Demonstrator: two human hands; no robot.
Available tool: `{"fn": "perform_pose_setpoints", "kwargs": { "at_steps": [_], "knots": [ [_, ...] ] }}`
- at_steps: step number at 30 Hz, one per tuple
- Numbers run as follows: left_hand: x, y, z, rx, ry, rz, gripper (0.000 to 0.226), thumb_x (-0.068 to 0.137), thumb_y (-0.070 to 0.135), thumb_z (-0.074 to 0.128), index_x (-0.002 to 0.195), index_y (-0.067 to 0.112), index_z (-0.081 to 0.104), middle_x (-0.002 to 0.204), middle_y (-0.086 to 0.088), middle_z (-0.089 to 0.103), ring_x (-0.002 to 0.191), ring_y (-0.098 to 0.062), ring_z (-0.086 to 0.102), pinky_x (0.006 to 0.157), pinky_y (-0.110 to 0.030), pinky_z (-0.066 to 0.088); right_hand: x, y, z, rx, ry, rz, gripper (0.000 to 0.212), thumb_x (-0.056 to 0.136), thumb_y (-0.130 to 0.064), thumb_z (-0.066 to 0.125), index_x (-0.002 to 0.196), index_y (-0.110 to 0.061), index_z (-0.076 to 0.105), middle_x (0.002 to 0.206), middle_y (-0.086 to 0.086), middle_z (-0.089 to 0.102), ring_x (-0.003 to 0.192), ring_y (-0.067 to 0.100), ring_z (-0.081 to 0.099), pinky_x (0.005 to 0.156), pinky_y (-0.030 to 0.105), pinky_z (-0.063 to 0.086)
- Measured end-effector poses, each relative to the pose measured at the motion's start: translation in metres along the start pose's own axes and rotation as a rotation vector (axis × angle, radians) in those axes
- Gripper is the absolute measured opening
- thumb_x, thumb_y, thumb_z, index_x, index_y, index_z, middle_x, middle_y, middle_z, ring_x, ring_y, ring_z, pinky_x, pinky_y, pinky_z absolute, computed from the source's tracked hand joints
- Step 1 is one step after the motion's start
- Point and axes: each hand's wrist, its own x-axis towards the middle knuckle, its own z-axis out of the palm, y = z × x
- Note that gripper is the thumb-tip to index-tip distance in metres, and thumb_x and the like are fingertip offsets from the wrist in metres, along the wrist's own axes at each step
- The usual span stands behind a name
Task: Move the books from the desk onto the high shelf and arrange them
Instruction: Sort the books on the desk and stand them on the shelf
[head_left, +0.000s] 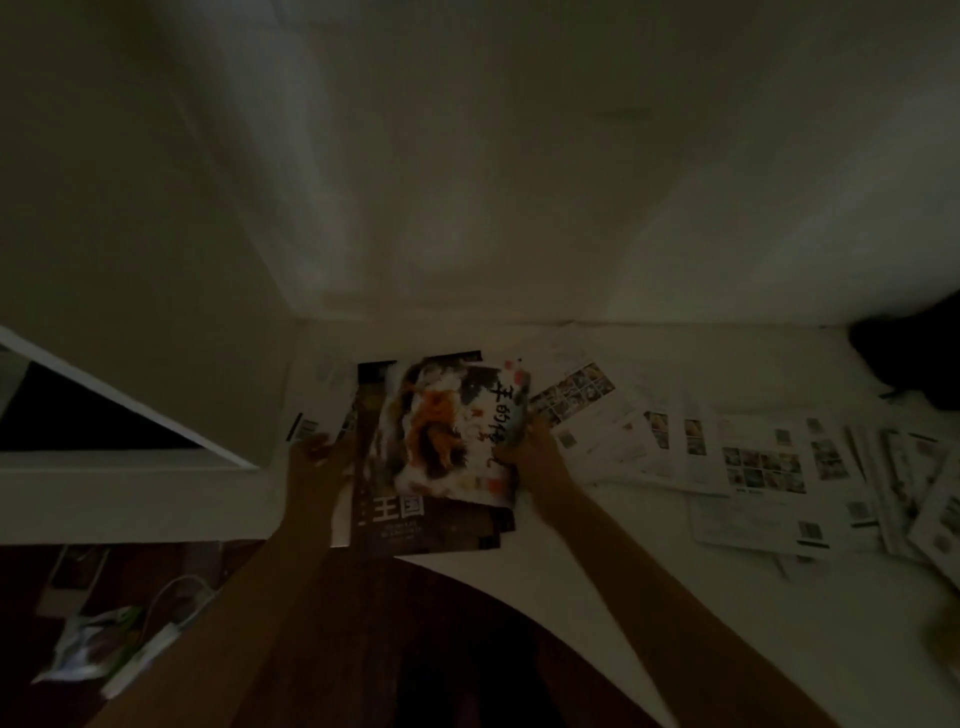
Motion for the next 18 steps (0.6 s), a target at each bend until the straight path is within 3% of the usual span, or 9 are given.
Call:
{"fn": "perform_pose_setpoints", "kwargs": {
  "at_steps": [2, 5, 8, 10, 12, 14, 16, 18],
  "knots": [
    [0.004, 0.002, -0.016, 0.127, 0.093, 0.064, 0.041, 0.089, 0.014, 0.06, 0.126, 0.003, 0.044, 0.111, -0.009, 0.051, 0.099, -0.022, 0.051, 0.085, -0.033, 0.04, 0.017, -0.022, -0.013, -0.379, -0.167, -0.009, 0.062, 0.089, 0.009, 0.049, 0.143, -0.008, 0.027, 0.137, 0.009, 0.037, 0.127, 0.035, 0.041, 0.086, 0.032, 0.045],
    [0.008, -0.002, -0.024, 0.323, 0.036, 0.11, 0.036, 0.089, 0.008, 0.06, 0.122, -0.001, 0.047, 0.117, -0.013, 0.05, 0.102, -0.025, 0.05, 0.081, -0.031, 0.036, 0.039, -0.052, -0.007, -0.987, -0.372, -0.153, 0.055, 0.096, -0.004, 0.045, 0.147, -0.015, 0.028, 0.149, 0.013, 0.031, 0.126, 0.034, 0.042, 0.091, 0.034, 0.043],
    [0.006, -0.01, -0.019, 0.414, -0.037, 0.127, 0.041, 0.087, 0.005, 0.061, 0.125, -0.001, 0.047, 0.128, -0.014, 0.047, 0.119, -0.03, 0.047, 0.087, -0.031, 0.037, 0.057, -0.061, 0.03, -1.374, -0.358, -0.383, 0.044, 0.099, -0.008, 0.039, 0.142, -0.015, 0.039, 0.117, 0.013, 0.055, 0.103, 0.034, 0.054, 0.08, 0.036, 0.044],
    [0.003, -0.014, -0.013, 0.434, -0.089, 0.115, 0.042, 0.087, 0.001, 0.06, 0.126, -0.003, 0.047, 0.122, -0.009, 0.048, 0.115, -0.025, 0.048, 0.082, -0.026, 0.037, 0.066, -0.051, 0.052, -1.427, -0.317, -0.501, 0.044, 0.092, -0.001, 0.05, 0.135, -0.01, 0.05, 0.107, 0.017, 0.059, 0.099, 0.037, 0.057, 0.081, 0.038, 0.049],
    [0.001, -0.015, -0.009, 0.477, -0.116, 0.131, 0.041, 0.087, 0.0, 0.059, 0.125, -0.006, 0.047, 0.119, -0.012, 0.051, 0.111, -0.026, 0.051, 0.08, -0.026, 0.038, 0.075, -0.024, 0.062, -1.399, -0.237, -0.722, 0.044, 0.069, 0.007, 0.07, 0.112, -0.001, 0.066, 0.105, 0.027, 0.063, 0.098, 0.046, 0.06, 0.081, 0.055, 0.051],
    [0.0, -0.014, -0.009, 0.545, -0.104, 0.169, 0.04, 0.087, 0.0, 0.06, 0.125, -0.003, 0.047, 0.115, -0.013, 0.052, 0.11, -0.025, 0.049, 0.084, -0.028, 0.037, 0.083, -0.001, 0.057, -1.302, -0.083, -0.8, 0.04, 0.056, 0.004, 0.076, 0.095, -0.002, 0.072, 0.1, 0.028, 0.066, 0.092, 0.046, 0.063, 0.079, 0.063, 0.05],
    [0.002, -0.013, -0.008, 0.621, -0.069, 0.259, 0.032, 0.088, -0.002, 0.057, 0.119, 0.0, 0.05, 0.107, -0.016, 0.053, 0.104, -0.024, 0.046, 0.084, -0.026, 0.035, 0.071, 0.002, 0.04, -1.213, 0.049, -0.724, 0.039, 0.062, -0.003, 0.078, 0.1, -0.004, 0.071, 0.109, 0.026, 0.064, 0.099, 0.043, 0.063, 0.086, 0.057, 0.047],
    [0.003, -0.011, 0.002, 0.643, -0.047, 0.349, 0.031, 0.088, -0.003, 0.056, 0.119, -0.003, 0.051, 0.115, -0.02, 0.05, 0.106, -0.026, 0.046, 0.088, -0.025, 0.034, 0.059, 0.003, 0.009, -1.074, 0.258, -0.566, 0.043, 0.081, -0.015, 0.067, 0.122, -0.005, 0.058, 0.132, 0.024, 0.05, 0.121, 0.04, 0.048, 0.104, 0.047, 0.036]
  ]
}}
